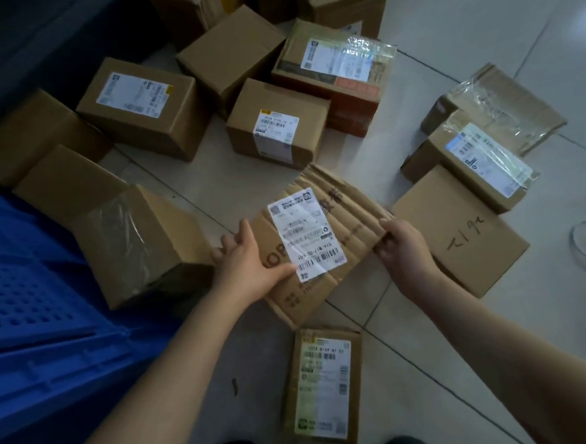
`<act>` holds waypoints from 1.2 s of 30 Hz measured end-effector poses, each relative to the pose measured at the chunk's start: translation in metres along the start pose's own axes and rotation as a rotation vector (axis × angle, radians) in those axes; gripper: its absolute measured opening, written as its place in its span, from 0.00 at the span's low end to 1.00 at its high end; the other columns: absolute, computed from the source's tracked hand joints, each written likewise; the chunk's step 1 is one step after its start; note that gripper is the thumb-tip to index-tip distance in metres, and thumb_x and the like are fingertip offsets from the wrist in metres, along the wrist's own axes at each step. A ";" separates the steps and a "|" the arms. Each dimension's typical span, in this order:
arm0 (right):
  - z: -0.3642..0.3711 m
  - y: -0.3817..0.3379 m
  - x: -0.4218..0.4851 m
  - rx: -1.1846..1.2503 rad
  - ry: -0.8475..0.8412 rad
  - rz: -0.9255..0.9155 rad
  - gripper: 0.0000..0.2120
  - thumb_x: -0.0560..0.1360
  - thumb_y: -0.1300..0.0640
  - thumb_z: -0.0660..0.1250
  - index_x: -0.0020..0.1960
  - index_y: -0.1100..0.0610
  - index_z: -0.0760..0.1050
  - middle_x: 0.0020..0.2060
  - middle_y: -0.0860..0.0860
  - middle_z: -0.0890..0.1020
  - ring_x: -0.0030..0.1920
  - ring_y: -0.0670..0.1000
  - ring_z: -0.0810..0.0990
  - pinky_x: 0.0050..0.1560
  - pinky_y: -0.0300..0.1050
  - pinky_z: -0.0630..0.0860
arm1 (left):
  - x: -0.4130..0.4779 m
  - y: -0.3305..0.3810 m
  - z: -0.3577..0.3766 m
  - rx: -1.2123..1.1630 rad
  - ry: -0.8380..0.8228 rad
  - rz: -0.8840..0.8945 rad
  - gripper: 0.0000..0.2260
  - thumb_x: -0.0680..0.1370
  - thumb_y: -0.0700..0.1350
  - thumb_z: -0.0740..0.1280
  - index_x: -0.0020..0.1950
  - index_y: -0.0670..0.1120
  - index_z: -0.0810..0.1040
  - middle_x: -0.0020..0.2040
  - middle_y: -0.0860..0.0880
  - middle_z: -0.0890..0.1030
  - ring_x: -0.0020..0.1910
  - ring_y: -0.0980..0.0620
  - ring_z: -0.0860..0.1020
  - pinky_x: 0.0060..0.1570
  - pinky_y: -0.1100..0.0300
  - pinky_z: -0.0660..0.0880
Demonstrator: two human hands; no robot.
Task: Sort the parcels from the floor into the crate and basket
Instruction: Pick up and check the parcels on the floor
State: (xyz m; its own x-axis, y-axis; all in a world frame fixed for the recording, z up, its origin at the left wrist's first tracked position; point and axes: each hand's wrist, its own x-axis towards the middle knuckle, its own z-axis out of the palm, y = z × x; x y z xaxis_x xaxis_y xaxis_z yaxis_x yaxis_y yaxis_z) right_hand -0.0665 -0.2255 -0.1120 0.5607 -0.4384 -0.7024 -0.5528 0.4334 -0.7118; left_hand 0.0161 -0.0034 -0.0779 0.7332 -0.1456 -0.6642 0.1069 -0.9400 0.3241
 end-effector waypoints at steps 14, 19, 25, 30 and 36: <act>-0.023 0.073 -0.058 -0.476 -0.185 0.601 0.26 0.79 0.39 0.53 0.64 0.58 0.70 0.56 0.59 0.76 0.53 0.58 0.77 0.49 0.51 0.75 | -0.065 -0.043 0.057 -0.457 -0.387 -0.285 0.26 0.77 0.65 0.51 0.49 0.45 0.77 0.46 0.48 0.81 0.47 0.50 0.80 0.36 0.63 0.74; -0.026 0.091 -0.092 -0.303 -0.403 0.865 0.23 0.80 0.44 0.53 0.57 0.62 0.75 0.48 0.61 0.80 0.48 0.59 0.79 0.52 0.53 0.74 | -0.079 -0.058 0.073 -0.772 -0.889 -0.382 0.27 0.69 0.58 0.72 0.62 0.45 0.74 0.54 0.46 0.84 0.57 0.48 0.80 0.58 0.49 0.76; -0.012 0.000 -0.123 -0.531 -0.853 0.745 0.17 0.69 0.50 0.71 0.54 0.58 0.79 0.50 0.60 0.80 0.46 0.54 0.81 0.46 0.44 0.75 | -0.097 -0.048 0.001 -0.386 -0.705 -0.010 0.13 0.74 0.55 0.68 0.55 0.50 0.78 0.46 0.52 0.85 0.44 0.57 0.84 0.48 0.55 0.79; 0.006 -0.098 -0.142 -0.774 -0.585 0.184 0.14 0.72 0.42 0.63 0.53 0.46 0.78 0.43 0.44 0.86 0.46 0.45 0.83 0.53 0.44 0.76 | -0.109 0.007 -0.072 -0.629 -0.275 0.325 0.13 0.66 0.63 0.70 0.45 0.58 0.83 0.42 0.55 0.86 0.40 0.57 0.84 0.37 0.61 0.78; 0.023 -0.087 -0.087 -0.630 -0.247 -0.090 0.26 0.76 0.33 0.54 0.62 0.49 0.75 0.59 0.50 0.80 0.61 0.52 0.77 0.66 0.55 0.70 | -0.046 0.035 -0.053 -0.678 0.137 0.320 0.27 0.77 0.62 0.56 0.45 0.40 0.80 0.45 0.41 0.83 0.46 0.45 0.82 0.48 0.48 0.78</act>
State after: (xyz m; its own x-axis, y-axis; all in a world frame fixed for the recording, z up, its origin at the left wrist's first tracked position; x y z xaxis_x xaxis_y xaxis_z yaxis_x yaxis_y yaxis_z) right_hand -0.0535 -0.2070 0.0114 0.7046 -0.2260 -0.6727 -0.7085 -0.1709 -0.6847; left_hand 0.0219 -0.0136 -0.0005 0.8701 -0.2981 -0.3925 0.2311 -0.4568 0.8590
